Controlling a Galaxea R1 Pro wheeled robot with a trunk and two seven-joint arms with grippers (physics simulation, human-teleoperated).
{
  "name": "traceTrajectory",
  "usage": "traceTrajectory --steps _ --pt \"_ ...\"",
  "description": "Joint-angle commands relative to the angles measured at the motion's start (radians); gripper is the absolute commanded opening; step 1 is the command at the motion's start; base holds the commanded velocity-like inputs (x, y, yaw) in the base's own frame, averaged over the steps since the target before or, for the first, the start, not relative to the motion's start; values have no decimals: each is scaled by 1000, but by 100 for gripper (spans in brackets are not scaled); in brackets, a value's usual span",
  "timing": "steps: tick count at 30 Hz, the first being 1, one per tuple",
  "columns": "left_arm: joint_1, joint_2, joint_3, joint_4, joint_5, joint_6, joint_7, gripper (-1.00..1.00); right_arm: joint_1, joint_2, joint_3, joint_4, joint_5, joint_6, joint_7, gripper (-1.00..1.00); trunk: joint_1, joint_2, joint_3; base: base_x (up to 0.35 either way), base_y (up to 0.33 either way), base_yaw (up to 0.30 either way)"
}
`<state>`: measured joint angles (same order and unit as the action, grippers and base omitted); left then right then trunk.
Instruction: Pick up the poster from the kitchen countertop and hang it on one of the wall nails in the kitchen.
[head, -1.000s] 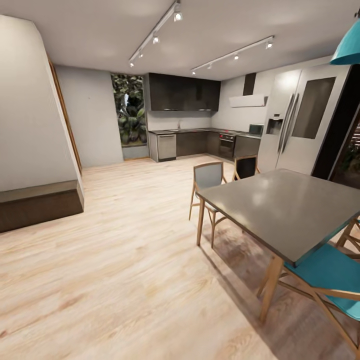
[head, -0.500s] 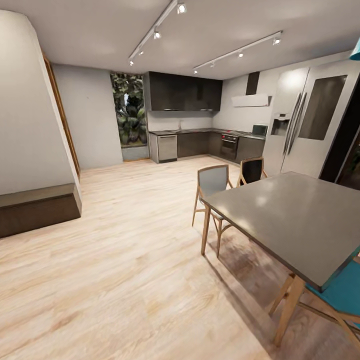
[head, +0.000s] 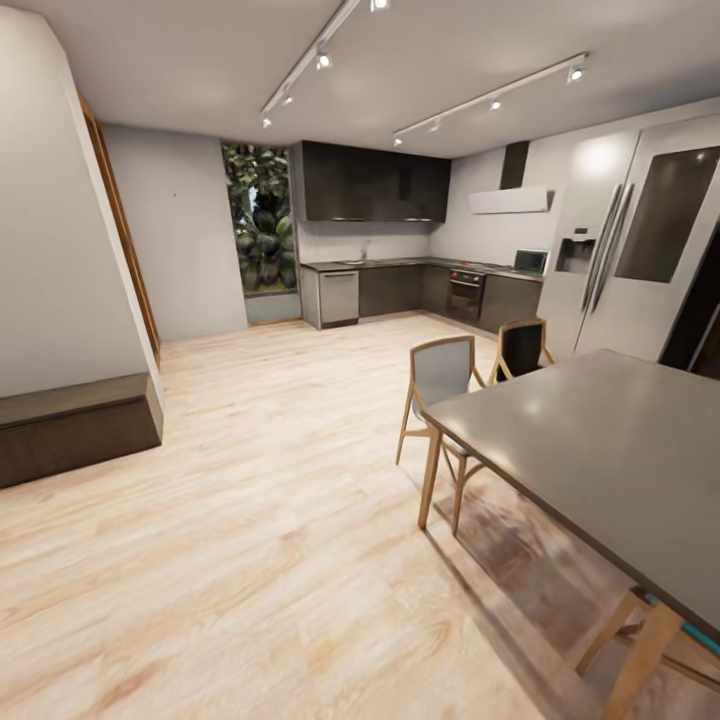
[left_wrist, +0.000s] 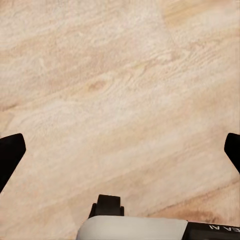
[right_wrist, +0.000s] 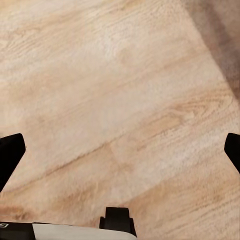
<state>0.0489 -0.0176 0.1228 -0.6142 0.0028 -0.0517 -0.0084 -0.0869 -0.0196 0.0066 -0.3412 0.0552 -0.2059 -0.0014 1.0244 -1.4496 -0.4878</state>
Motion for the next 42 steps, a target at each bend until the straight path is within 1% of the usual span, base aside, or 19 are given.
traceTrajectory --steps 1,25,42 --pt "0 -1 3 -1 0 -2 -1 100 -1 0 0 1 6 -3 0 100 1 0 -1 312 198 0" --pt "0 -1 4 -1 0 -2 -2 100 -1 0 -1 1 5 -3 0 100 1 0 -1 312 196 0" --pt "0 -1 4 -1 0 -2 -2 100 -1 -1 -2 1 5 -3 0 100 1 0 -1 316 151 0"
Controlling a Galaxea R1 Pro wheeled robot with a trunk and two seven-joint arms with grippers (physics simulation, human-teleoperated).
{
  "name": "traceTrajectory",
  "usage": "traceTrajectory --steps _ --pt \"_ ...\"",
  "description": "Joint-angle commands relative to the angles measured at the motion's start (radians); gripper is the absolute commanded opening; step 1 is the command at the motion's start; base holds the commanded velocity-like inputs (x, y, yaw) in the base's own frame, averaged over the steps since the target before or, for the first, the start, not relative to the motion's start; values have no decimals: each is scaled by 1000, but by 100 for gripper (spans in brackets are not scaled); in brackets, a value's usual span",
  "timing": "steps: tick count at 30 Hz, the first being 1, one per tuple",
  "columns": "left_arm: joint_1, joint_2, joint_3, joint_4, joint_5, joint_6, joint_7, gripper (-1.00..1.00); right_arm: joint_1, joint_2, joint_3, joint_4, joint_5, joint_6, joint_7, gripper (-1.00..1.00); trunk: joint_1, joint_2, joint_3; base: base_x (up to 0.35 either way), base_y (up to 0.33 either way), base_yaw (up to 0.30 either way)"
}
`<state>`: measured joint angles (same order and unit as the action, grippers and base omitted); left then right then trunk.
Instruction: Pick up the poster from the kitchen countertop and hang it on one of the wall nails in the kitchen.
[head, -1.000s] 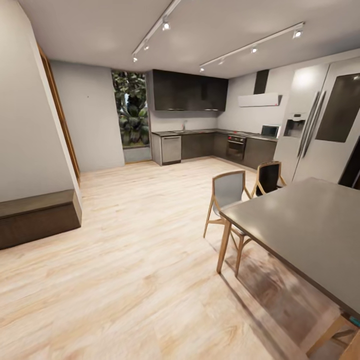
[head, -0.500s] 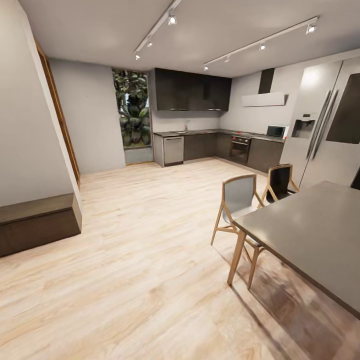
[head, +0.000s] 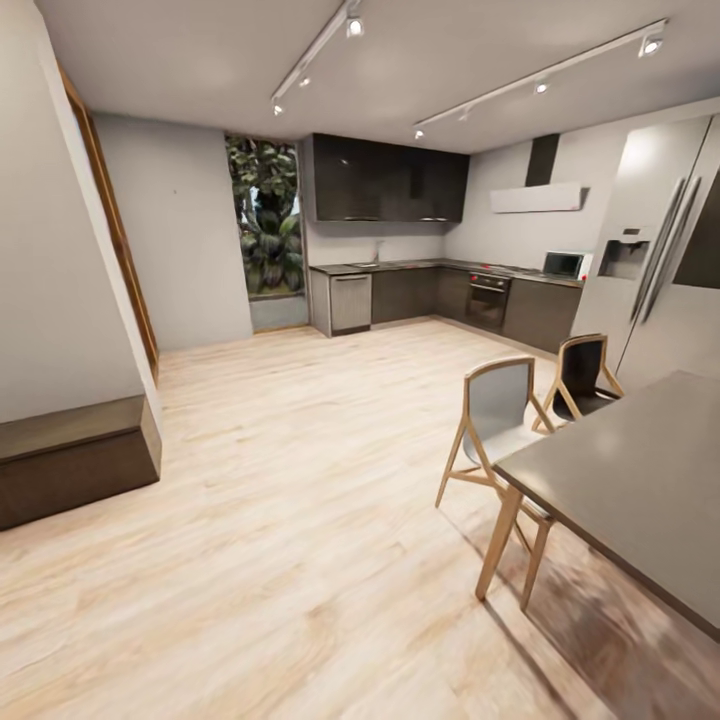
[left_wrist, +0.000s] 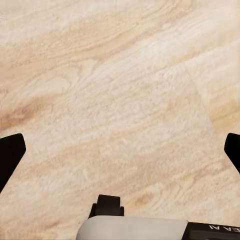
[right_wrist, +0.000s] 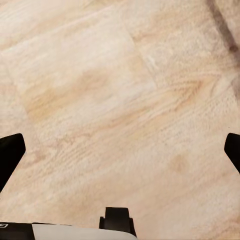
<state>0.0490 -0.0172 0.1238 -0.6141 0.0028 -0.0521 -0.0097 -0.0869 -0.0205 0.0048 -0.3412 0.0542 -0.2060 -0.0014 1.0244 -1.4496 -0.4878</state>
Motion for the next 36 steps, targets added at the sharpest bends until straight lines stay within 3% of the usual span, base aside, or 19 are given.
traceTrajectory --steps 1,10,11,15,36 --pt "0 -1 3 -1 0 -2 -1 100 -1 -1 1 1 6 -3 0 100 1 0 -1 328 94 0" --pt "0 -4 -8 -4 1 -2 -1 100 -1 -2 -4 0 6 -5 0 100 1 0 -1 334 29 0" --pt "0 -6 -12 -57 2 -2 0 100 -13 -3 -5 -10 6 -49 -1 100 1 0 -1 337 1 0" --pt "0 -4 -7 -81 1 -2 0 100 -16 -2 -5 -16 5 -87 -2 100 1 0 -1 337 0 0" --pt "0 -3 2 -80 -1 -2 -1 100 -13 -2 0 -8 6 -101 -2 100 1 0 -1 337 0 2"
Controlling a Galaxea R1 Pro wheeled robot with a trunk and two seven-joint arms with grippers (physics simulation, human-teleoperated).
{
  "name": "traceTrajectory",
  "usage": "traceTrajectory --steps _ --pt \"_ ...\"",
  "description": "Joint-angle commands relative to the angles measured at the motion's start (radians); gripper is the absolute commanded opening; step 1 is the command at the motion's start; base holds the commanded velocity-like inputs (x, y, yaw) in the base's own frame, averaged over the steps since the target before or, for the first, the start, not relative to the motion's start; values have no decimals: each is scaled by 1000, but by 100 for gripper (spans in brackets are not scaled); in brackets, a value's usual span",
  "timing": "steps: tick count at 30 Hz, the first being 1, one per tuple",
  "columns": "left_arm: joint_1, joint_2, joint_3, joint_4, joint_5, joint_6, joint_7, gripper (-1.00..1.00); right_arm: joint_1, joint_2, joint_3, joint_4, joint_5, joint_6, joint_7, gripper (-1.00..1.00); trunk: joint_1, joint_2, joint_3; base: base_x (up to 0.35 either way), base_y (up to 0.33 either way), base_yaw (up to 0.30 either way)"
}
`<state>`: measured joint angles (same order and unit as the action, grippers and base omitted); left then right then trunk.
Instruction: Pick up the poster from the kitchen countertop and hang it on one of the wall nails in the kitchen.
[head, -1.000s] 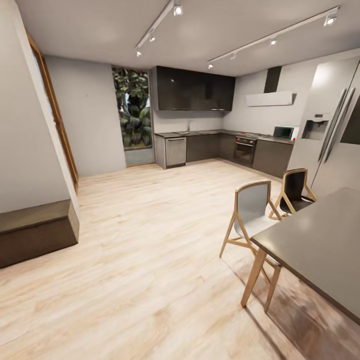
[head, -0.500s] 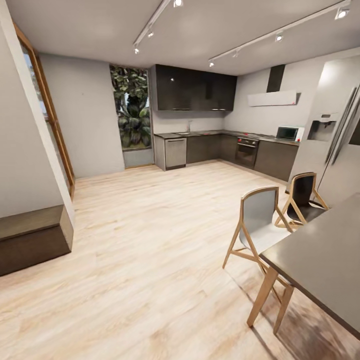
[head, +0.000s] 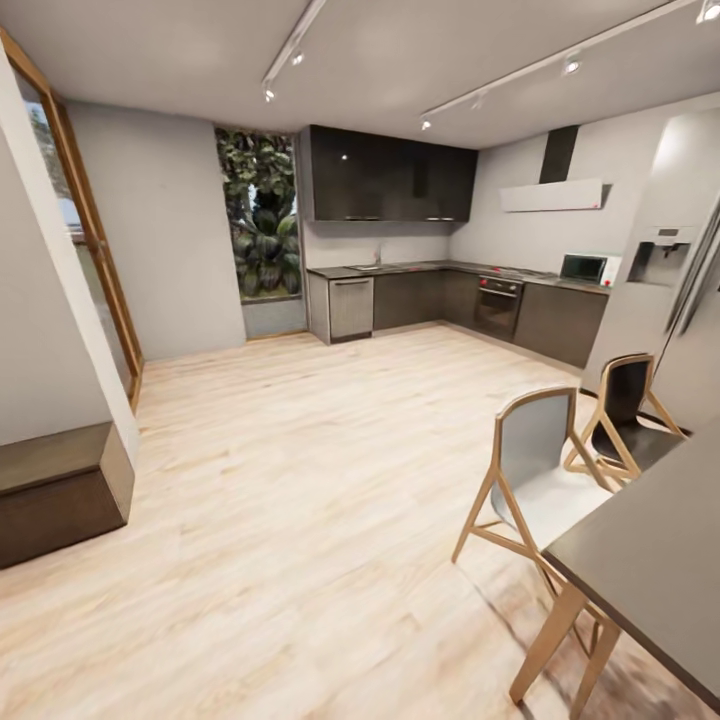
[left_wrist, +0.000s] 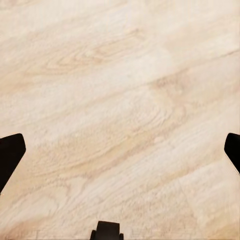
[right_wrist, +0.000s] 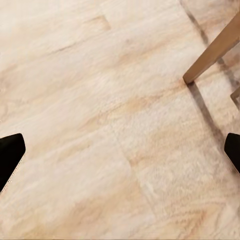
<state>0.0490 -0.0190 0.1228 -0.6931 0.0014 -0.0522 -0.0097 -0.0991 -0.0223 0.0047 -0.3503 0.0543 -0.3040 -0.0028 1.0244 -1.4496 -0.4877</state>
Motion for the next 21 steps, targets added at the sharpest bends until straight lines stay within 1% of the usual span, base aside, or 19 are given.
traceTrajectory --steps 1,5,8,10,15,21 --pt "0 -1 3 -1 0 -2 -1 100 -1 0 0 1 6 -3 0 100 1 0 -1 337 0 98" --pt "0 -1 3 4 0 -2 -1 100 -1 1 0 1 6 -4 0 100 1 0 -1 337 0 192" --pt "0 -1 0 25 1 -2 -1 100 0 1 0 2 6 -4 0 100 1 0 -1 337 0 238" --pt "0 -1 -2 36 1 -3 -1 100 0 1 0 1 6 -4 0 100 1 0 -1 337 0 123" --pt "0 -1 -3 47 2 -4 -1 100 1 0 -3 1 5 -6 0 100 1 0 -1 337 0 43" --pt "0 -1 -3 50 1 -34 -1 100 2 -1 -5 2 4 -12 0 100 1 0 -1 337 0 6"
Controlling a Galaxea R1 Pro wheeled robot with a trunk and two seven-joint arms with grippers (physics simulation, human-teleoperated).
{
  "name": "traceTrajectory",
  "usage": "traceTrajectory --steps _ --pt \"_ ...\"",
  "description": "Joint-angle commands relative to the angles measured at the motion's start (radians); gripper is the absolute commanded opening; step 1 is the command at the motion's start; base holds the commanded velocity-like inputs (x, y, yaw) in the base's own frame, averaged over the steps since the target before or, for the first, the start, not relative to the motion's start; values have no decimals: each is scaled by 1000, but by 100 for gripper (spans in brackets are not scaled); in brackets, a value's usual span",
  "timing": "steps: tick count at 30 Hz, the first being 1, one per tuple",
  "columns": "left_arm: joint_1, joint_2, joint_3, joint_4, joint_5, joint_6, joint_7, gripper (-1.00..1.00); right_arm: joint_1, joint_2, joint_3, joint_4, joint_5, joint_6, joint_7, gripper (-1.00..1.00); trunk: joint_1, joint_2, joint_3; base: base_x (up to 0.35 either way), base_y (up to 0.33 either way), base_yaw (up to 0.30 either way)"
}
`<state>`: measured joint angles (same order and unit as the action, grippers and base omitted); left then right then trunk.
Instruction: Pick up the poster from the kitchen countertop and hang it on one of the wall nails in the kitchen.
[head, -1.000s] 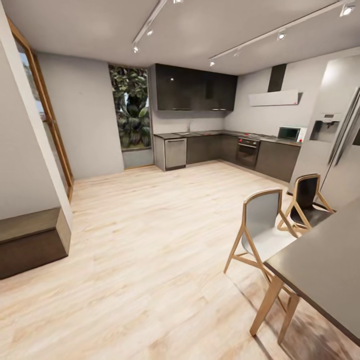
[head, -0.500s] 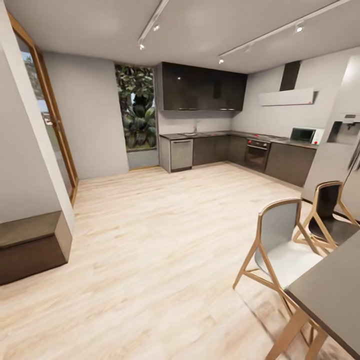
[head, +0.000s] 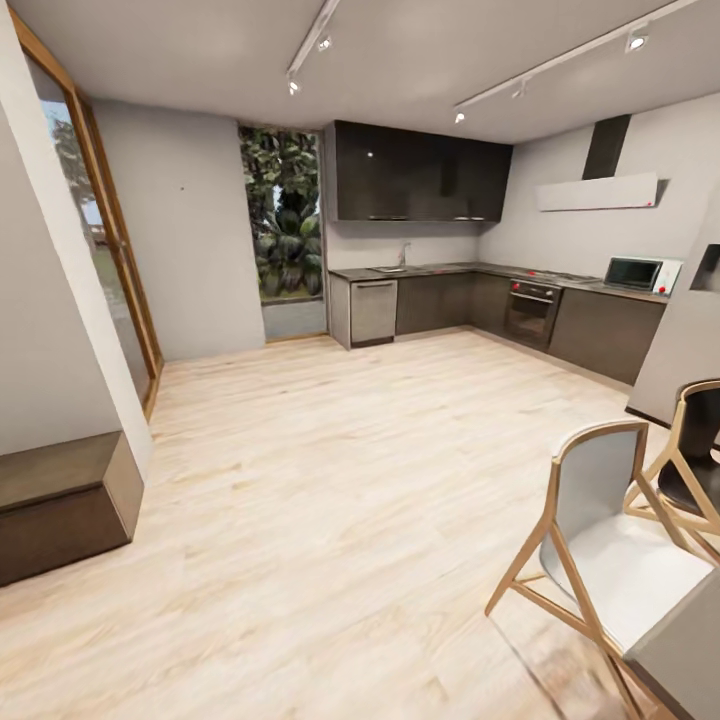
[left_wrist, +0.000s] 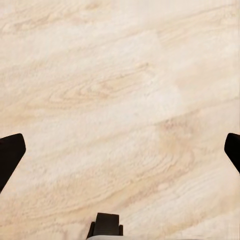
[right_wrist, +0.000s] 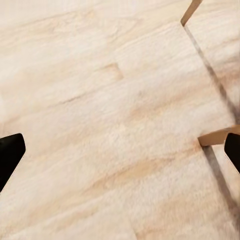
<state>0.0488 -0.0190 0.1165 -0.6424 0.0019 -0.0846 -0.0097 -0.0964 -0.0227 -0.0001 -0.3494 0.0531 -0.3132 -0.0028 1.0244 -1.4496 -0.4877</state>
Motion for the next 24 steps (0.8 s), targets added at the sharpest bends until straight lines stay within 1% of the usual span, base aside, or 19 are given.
traceTrajectory --steps 1,24 --pt "0 -1 3 -1 0 -5 -1 100 0 0 0 1 6 -4 0 100 1 0 -1 337 0 2" --pt "0 -1 3 0 0 -12 -1 100 0 0 0 2 7 -6 0 100 1 0 -1 337 0 0"
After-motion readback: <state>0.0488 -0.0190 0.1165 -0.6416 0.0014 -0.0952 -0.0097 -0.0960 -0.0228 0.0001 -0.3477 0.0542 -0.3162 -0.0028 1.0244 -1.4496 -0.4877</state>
